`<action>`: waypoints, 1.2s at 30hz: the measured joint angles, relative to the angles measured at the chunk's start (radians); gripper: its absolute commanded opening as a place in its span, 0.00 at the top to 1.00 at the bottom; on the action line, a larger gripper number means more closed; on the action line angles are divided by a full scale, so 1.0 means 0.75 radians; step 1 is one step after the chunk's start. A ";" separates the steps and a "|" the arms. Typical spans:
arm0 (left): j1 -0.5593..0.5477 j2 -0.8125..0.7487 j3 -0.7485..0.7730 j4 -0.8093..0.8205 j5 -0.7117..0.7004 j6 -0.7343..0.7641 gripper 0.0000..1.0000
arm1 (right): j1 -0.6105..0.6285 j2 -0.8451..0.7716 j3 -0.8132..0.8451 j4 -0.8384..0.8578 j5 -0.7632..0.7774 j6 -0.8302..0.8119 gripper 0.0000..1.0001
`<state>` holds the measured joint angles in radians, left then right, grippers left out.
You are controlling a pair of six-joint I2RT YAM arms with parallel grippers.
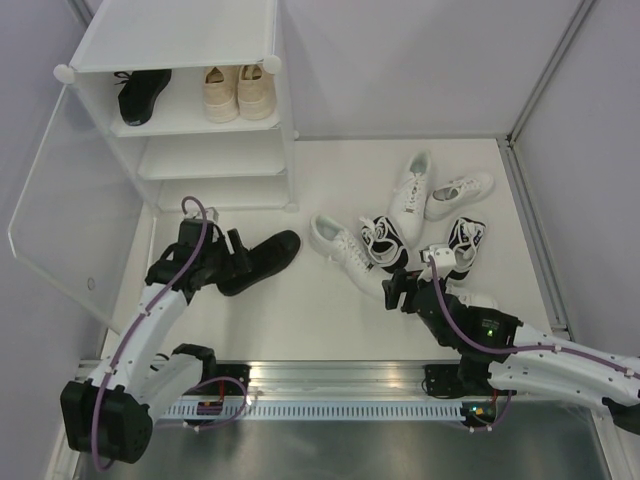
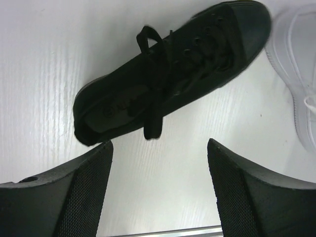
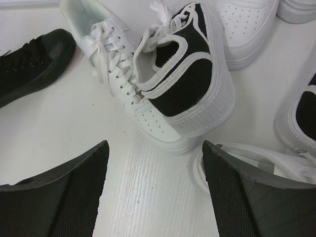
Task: Place and organize the shoes in the shoe cabinet
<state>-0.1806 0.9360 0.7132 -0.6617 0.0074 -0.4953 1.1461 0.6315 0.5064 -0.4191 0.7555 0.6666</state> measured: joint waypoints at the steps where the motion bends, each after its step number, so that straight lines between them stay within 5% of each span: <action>1: -0.010 0.001 0.000 0.019 0.019 0.040 0.21 | 0.000 0.007 0.000 0.003 -0.005 0.000 0.20; 10: -0.172 0.128 0.027 0.062 0.050 0.207 0.22 | 0.000 0.023 0.000 0.011 -0.036 -0.003 0.20; 22: -0.184 0.429 0.154 0.058 -0.127 0.267 0.24 | 0.000 -0.013 -0.006 0.030 -0.065 -0.006 0.20; 31: -0.275 0.553 0.136 0.064 -0.113 0.209 0.40 | 0.000 -0.041 -0.021 0.031 -0.067 -0.001 0.20; 36: -0.399 0.585 0.119 0.058 -0.129 0.054 0.65 | 0.000 -0.037 -0.032 0.032 -0.070 0.000 0.20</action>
<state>-0.4801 1.3746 0.8021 -0.6178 -0.0891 -0.4545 1.1461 0.6037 0.4828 -0.3954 0.7033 0.6666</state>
